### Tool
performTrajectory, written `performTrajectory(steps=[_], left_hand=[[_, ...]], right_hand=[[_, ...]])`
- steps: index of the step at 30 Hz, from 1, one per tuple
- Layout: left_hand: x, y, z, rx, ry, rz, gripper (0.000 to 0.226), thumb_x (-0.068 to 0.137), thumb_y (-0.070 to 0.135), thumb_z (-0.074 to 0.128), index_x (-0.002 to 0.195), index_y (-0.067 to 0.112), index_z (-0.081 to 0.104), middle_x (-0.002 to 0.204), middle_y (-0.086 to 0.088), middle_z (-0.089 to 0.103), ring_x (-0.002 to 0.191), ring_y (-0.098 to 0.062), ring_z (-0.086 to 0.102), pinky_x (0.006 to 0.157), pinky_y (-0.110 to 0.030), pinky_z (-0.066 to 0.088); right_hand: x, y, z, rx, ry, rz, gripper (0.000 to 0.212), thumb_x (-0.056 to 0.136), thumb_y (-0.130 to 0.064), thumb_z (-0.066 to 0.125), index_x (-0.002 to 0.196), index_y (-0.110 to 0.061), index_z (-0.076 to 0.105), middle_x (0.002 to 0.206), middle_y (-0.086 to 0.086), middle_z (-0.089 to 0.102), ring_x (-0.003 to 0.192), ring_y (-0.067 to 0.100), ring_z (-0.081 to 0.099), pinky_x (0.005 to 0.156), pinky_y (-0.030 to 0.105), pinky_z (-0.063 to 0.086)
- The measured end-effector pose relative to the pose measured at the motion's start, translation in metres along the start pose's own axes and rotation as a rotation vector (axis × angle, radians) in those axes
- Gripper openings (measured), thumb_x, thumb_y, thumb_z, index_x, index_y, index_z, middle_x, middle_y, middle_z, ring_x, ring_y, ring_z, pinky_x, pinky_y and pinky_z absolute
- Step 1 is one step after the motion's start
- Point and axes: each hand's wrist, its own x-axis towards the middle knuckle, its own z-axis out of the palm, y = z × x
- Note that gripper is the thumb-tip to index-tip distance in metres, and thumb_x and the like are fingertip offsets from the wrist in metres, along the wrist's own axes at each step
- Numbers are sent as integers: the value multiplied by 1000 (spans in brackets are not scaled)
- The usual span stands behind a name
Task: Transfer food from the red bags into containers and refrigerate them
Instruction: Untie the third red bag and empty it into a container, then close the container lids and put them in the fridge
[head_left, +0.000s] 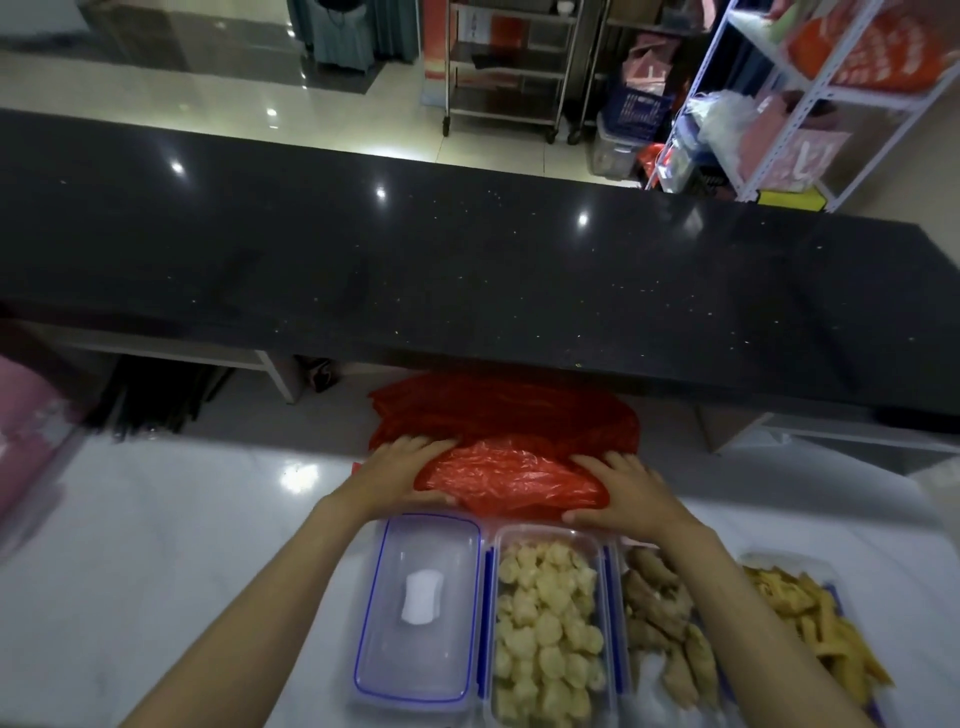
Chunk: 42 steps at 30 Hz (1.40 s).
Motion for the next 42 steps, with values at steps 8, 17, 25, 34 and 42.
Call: performTrajectory(steps=[8, 17, 25, 34, 42], left_hand=[[-105, 23, 31, -32, 677, -27, 54, 94, 44, 60, 143, 23, 59, 148, -4, 55, 140, -27, 48, 116, -46, 39], [-166, 57, 105, -410, 466, -432, 50, 96, 14, 65, 144, 24, 52, 117, 3, 57, 104, -21, 62, 86, -30, 50], [-152, 68, 79, -201, 547, -281, 56, 95, 19, 68, 148, 24, 51, 143, -4, 54, 123, -27, 56, 94, -40, 55], [-48, 67, 46, 52, 235, -237, 71, 105, 49, 44, 163, 43, 2, 174, -2, 0, 159, -30, 7, 126, -53, 15], [-9, 56, 36, 36, 78, -362, 63, 106, 60, 24, 162, 45, -1, 173, -3, 2, 157, -35, 7, 124, -62, 11]], right_hand=[[-93, -38, 44, 202, 562, -120, 56, 97, -53, 55, 149, -38, 42, 158, -9, 38, 152, 15, 26, 120, 51, 33], [-135, -61, 91, 221, 467, -107, 62, 98, -38, 58, 155, -43, 33, 163, -10, 30, 150, 16, 30, 116, 54, 38], [-83, -79, 53, 56, 301, -58, 69, 99, -67, 35, 157, -52, 1, 171, -10, -3, 158, 19, 1, 125, 57, 15], [-41, -64, 39, 130, 82, 50, 70, 97, -71, 36, 159, -50, 9, 172, -7, -1, 158, 23, 1, 123, 63, 9], [-17, -55, 30, 178, -38, 112, 75, 92, -80, 28, 158, -51, 8, 172, -6, 3, 158, 27, 3, 121, 64, 11]])
